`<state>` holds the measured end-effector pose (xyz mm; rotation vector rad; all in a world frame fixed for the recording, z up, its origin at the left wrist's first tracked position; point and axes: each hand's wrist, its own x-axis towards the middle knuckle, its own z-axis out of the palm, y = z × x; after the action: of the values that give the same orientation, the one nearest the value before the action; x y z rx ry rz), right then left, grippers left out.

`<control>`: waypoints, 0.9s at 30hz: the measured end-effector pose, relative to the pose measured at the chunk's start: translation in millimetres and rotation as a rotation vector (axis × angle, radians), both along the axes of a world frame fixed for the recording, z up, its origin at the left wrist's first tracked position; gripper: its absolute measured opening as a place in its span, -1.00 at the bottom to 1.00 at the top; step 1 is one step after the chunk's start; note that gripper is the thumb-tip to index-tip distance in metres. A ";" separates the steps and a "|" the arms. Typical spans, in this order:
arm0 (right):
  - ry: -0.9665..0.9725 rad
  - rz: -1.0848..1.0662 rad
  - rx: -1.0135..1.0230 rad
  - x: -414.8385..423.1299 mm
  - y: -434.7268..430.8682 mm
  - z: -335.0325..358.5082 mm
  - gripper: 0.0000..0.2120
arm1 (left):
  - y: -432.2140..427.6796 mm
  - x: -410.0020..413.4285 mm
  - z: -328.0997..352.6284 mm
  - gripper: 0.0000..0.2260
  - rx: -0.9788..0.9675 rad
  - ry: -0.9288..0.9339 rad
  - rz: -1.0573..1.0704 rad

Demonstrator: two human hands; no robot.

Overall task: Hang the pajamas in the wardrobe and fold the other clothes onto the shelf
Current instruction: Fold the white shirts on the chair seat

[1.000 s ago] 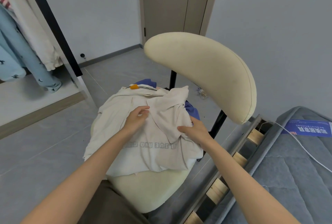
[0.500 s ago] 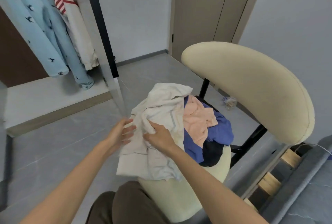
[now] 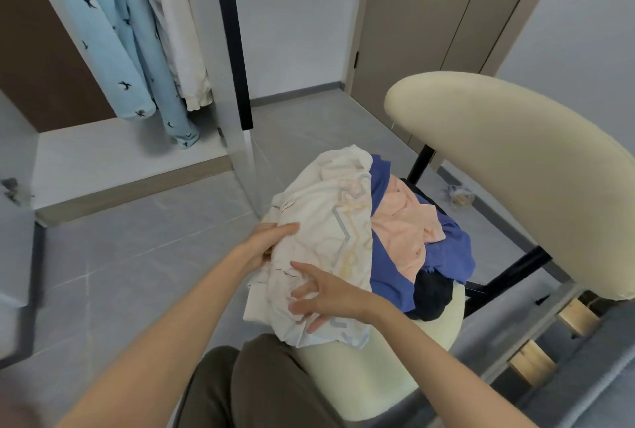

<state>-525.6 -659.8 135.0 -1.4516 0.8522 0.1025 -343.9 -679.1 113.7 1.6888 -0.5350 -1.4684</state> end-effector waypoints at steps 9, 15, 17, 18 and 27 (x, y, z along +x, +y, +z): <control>-0.013 -0.310 -0.535 -14.4 -13.6 -4.8 -0.72 | 0.8 19.5 0.9 -0.72 -0.140 0.135 0.227; 0.115 -0.750 -0.711 -11.5 -36.6 -16.6 -0.71 | 9.2 18.4 -13.5 -0.63 0.053 -0.202 0.082; 0.096 -0.834 -0.262 -8.6 -44.3 -16.9 -0.66 | 11.6 19.1 -15.3 -0.53 0.100 -0.167 0.049; 0.051 -0.862 -0.085 -8.1 -47.3 -15.4 -0.68 | 12.7 18.4 -16.7 -0.50 0.110 -0.131 0.049; -0.033 -0.802 -0.240 -6.4 -57.5 -8.8 -0.74 | 17.4 23.6 -14.5 -0.47 0.090 -0.033 0.151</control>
<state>-532.0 -717.3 126.2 -1.2241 1.3924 -0.6417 -320.4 -661.7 99.2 1.7853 -0.3550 -1.3760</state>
